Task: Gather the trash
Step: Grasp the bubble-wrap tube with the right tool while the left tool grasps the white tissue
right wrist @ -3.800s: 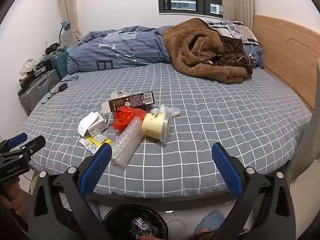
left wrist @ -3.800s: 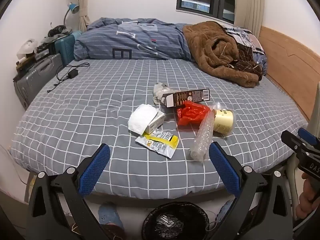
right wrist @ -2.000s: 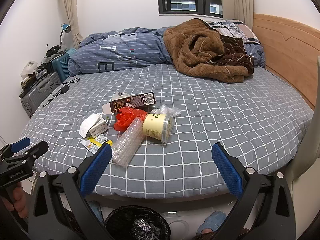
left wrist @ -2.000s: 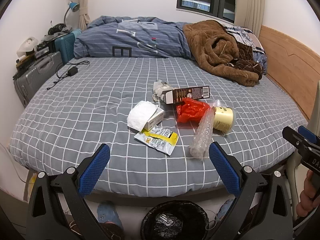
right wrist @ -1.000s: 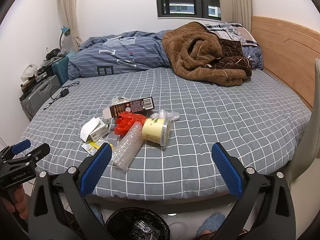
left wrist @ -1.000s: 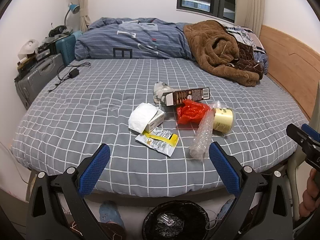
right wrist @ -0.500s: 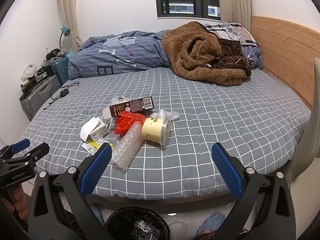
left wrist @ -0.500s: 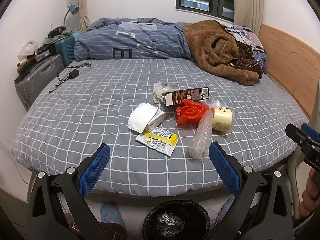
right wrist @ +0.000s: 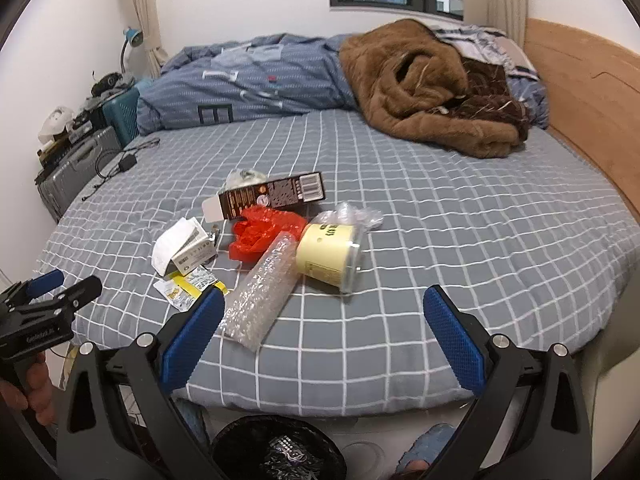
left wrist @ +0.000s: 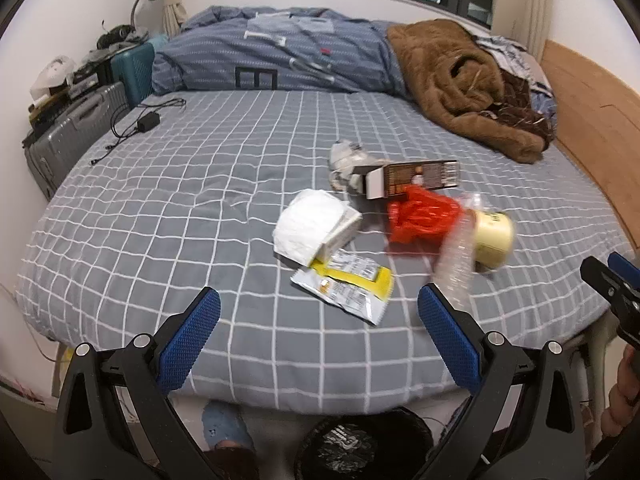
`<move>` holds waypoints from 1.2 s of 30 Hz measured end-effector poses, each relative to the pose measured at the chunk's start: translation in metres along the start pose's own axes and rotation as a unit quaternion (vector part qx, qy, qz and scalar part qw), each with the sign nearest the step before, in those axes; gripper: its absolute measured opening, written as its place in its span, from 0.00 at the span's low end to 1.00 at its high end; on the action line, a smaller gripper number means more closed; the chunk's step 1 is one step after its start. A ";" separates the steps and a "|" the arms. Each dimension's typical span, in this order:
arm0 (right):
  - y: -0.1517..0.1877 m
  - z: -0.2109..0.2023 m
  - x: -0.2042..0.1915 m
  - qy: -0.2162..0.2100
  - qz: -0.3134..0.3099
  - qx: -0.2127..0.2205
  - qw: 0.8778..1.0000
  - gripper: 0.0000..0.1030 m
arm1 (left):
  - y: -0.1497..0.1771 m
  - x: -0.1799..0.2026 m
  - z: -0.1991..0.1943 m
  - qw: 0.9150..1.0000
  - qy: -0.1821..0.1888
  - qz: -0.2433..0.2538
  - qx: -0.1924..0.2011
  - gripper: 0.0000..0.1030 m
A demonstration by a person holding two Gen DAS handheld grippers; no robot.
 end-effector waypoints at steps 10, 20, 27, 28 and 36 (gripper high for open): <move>-0.004 0.073 -0.042 -0.013 -0.024 -0.043 0.999 0.90 | -0.021 -0.037 0.088 0.999 -0.002 -0.007 -0.032 0.93; -0.001 0.126 -0.072 -0.027 -0.033 -0.080 0.996 0.83 | -0.034 -0.053 0.147 0.998 0.013 -0.011 -0.054 0.86; 0.005 0.148 -0.079 -0.040 -0.028 -0.109 0.993 0.69 | -0.040 -0.049 0.167 0.998 0.029 -0.013 -0.059 0.78; 0.007 0.151 -0.079 -0.042 -0.026 -0.115 0.992 0.65 | -0.041 -0.049 0.168 0.997 0.036 -0.016 -0.059 0.74; 0.015 0.161 -0.081 -0.072 -0.012 -0.143 0.987 0.40 | -0.042 -0.036 0.169 0.996 0.062 -0.015 -0.069 0.41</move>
Point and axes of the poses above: each gripper's, at about its wrist camera, not at the fingertips, and z roughly the way its jaws point, x to its right, y to its underside, the point moved 4 cm from there along z, roughly the way its jaws point, and after that the axes turned 9 degrees about y, right-handed, at the moved point
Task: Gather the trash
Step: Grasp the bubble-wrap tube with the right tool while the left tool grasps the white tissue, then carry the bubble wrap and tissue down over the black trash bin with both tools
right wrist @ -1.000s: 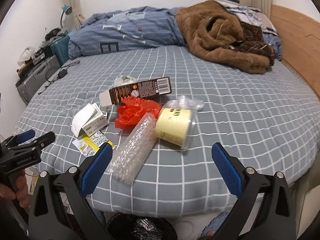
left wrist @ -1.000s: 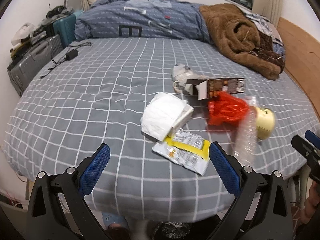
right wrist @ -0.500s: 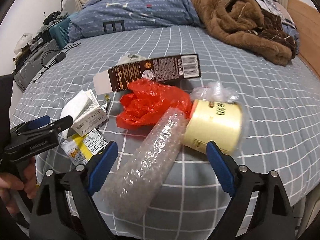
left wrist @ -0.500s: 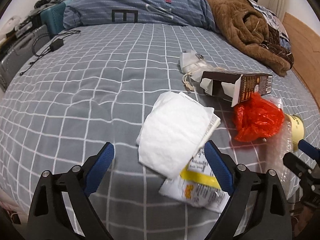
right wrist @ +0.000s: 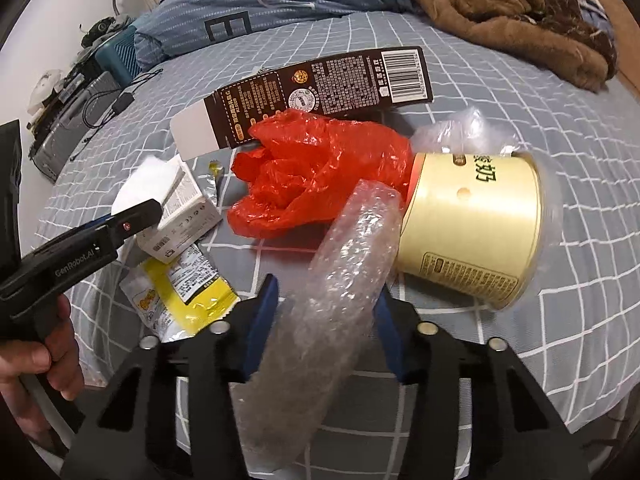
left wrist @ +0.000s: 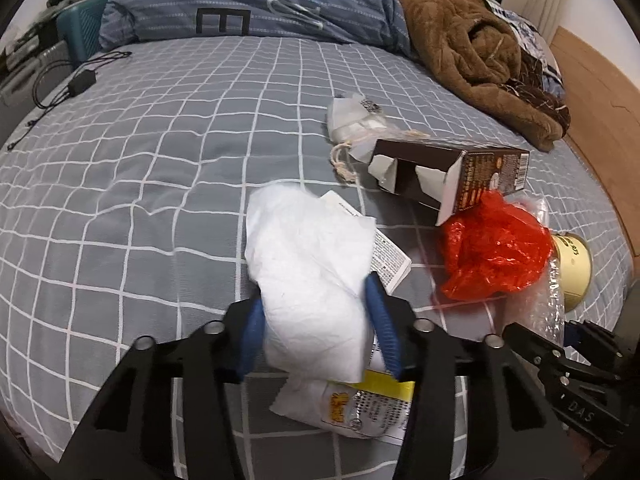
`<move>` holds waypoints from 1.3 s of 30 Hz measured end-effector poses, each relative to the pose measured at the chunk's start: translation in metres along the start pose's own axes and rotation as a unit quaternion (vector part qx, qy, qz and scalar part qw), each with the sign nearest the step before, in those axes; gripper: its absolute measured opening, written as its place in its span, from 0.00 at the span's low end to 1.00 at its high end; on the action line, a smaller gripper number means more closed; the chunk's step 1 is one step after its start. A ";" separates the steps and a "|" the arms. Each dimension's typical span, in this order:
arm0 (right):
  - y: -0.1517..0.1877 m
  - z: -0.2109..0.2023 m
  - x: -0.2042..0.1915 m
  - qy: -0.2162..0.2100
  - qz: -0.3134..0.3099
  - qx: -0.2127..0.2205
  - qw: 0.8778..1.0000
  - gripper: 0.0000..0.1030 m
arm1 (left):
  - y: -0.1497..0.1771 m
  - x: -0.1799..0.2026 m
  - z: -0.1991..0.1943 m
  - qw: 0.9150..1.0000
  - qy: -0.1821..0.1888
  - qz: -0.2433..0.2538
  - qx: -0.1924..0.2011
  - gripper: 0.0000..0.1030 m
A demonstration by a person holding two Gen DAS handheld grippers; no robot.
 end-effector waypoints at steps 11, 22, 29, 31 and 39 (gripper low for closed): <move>-0.001 -0.022 0.002 -0.014 -0.001 0.010 1.000 0.29 | 0.003 0.001 -0.021 1.000 -0.014 -0.010 0.001 0.13; 0.002 -0.063 0.006 -0.016 0.000 0.034 0.999 0.28 | 0.011 0.012 -0.065 1.000 -0.009 -0.016 0.016 0.12; 0.008 -0.098 0.007 -0.010 -0.003 0.056 0.998 0.28 | 0.020 0.030 -0.093 1.000 0.000 -0.008 0.026 0.12; 0.011 -0.107 0.008 -0.007 -0.005 0.063 0.998 0.28 | 0.024 0.036 -0.101 1.000 0.000 -0.007 0.030 0.12; 0.025 -0.137 0.015 -0.005 -0.003 0.076 0.997 0.28 | 0.041 0.055 -0.132 0.999 0.009 -0.001 0.038 0.12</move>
Point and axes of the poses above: each gripper's, at about its wrist camera, not at the fingertips, and z roughly the way its jaws point, x to its right, y to its underside, the point moved 4 cm from there along z, roughly the way its jaws point, and after that the axes turned 9 degrees about y, right-handed, at the moved point
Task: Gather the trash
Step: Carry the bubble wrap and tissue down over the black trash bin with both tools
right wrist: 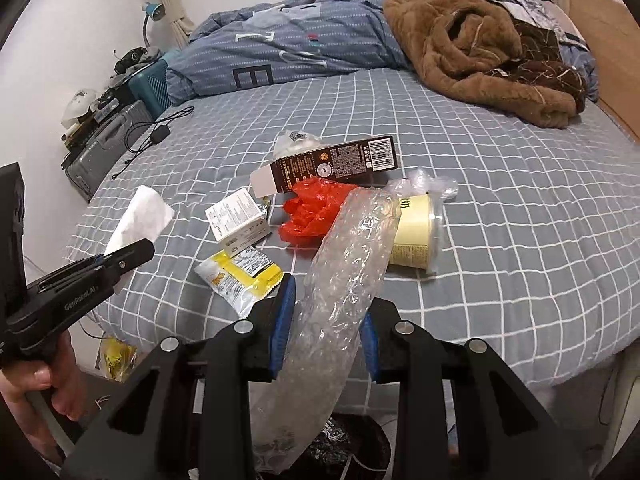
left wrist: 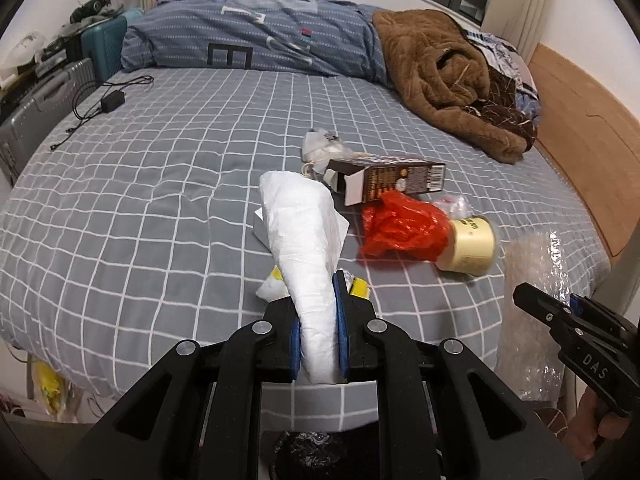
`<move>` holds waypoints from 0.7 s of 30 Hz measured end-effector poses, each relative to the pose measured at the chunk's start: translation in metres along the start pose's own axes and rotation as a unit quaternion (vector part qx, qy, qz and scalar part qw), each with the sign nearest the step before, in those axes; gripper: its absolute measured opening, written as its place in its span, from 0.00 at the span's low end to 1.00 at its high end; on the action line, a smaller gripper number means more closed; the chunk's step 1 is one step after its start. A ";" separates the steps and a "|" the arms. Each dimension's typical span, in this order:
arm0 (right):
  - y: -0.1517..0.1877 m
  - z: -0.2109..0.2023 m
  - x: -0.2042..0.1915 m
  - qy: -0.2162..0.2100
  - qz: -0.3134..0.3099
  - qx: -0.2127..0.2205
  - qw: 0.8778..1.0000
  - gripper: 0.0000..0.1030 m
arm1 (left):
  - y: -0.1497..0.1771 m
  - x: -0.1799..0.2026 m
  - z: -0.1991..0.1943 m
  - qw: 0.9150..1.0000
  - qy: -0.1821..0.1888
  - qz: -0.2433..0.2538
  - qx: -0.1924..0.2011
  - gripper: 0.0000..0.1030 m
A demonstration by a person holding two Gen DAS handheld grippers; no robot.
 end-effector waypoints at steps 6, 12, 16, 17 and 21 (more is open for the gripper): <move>0.012 -0.019 0.000 0.002 -0.006 0.004 1.000 0.28 | 0.017 0.012 -0.017 1.000 0.002 -0.002 -0.002 0.12; 0.026 -0.035 -0.001 0.000 -0.009 0.006 1.000 0.28 | 0.034 0.022 -0.029 1.000 0.002 0.003 -0.001 0.12; 0.035 -0.043 0.001 0.002 -0.011 0.008 1.000 0.28 | 0.046 0.028 -0.037 1.000 -0.004 0.008 0.001 0.12; 0.038 -0.046 0.001 0.003 -0.010 0.008 1.000 0.28 | 0.048 0.030 -0.039 1.000 -0.005 0.009 0.002 0.12; 0.046 -0.054 0.002 0.005 -0.010 0.009 1.000 0.28 | 0.059 0.037 -0.047 1.000 -0.001 0.010 0.004 0.12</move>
Point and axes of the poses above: each gripper's, at about its wrist camera, not at the fingertips, and z roughly the way its jaws point, x to its right, y to its underside, the point moved 4 cm from there along z, roughly the way its jaws point, and after that the axes turned 9 degrees about y, right-handed, at the moved point
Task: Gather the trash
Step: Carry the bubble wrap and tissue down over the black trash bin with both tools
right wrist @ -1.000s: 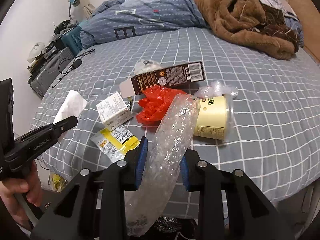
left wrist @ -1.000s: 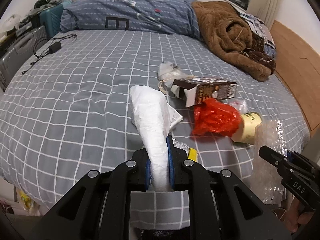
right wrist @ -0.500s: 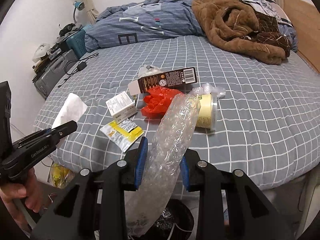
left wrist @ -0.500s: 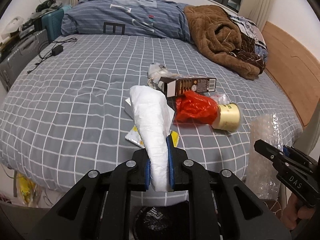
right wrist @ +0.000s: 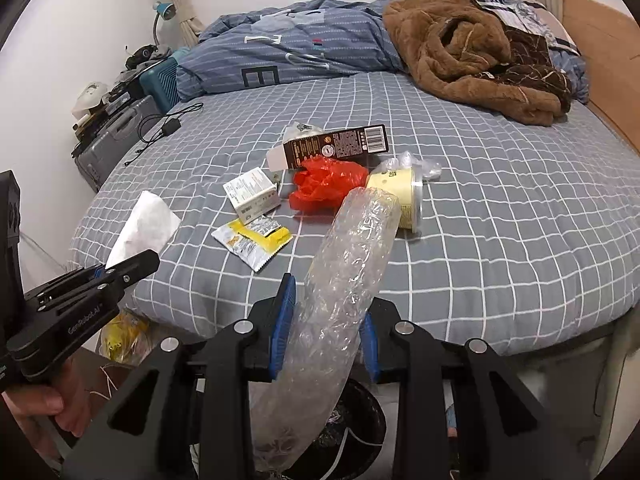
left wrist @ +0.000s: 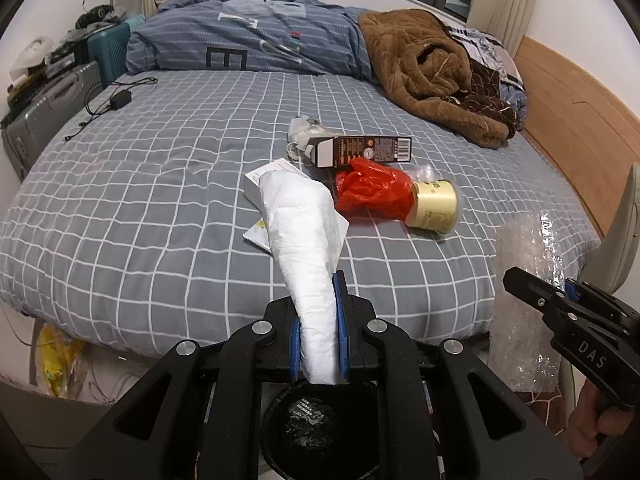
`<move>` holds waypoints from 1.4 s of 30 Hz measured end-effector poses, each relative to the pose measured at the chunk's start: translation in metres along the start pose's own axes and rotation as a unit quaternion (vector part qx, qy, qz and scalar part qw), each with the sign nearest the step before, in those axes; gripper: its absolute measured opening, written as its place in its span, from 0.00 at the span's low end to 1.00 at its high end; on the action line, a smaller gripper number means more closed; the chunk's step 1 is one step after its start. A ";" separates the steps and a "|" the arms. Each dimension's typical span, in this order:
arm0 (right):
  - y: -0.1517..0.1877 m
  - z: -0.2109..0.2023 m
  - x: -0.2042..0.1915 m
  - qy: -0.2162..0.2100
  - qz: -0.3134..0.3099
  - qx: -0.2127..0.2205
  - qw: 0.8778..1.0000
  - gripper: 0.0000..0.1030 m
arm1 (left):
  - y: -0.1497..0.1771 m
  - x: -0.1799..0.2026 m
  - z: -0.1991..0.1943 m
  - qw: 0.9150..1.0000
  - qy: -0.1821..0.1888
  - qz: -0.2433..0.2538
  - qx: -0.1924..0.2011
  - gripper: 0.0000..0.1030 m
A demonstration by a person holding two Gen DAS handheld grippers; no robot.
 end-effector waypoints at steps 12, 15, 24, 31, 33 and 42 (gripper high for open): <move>0.031 -0.022 0.003 0.004 -0.003 0.002 1.000 0.28 | 0.036 0.019 -0.017 1.000 0.009 0.004 -0.006 0.12; 0.040 -0.024 0.004 0.005 -0.003 -0.001 1.000 0.28 | 0.048 0.021 -0.019 1.000 0.009 0.002 -0.010 0.12; 0.073 -0.018 -0.001 0.011 -0.011 -0.020 1.000 0.28 | 0.085 0.017 -0.009 0.999 0.016 -0.015 -0.032 0.12; 0.093 -0.008 -0.004 0.012 -0.016 -0.034 0.999 0.28 | 0.109 0.015 0.000 0.999 0.017 -0.020 -0.047 0.12; 0.098 -0.006 -0.005 0.013 -0.019 -0.037 0.999 0.28 | 0.115 0.015 0.004 0.998 0.015 -0.020 -0.051 0.12; 0.124 0.012 -0.008 0.016 -0.026 -0.059 0.998 0.28 | 0.141 0.015 0.023 0.997 0.010 -0.020 -0.072 0.12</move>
Point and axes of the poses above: each gripper's, at about its wrist camera, not at the fingertips, and z roughly the way its jaws point, x to its right, y to its underside, the point moved 4 cm from there along z, roughly the way its jaws point, and after that the axes turned 9 degrees about y, right-handed, at the moved point
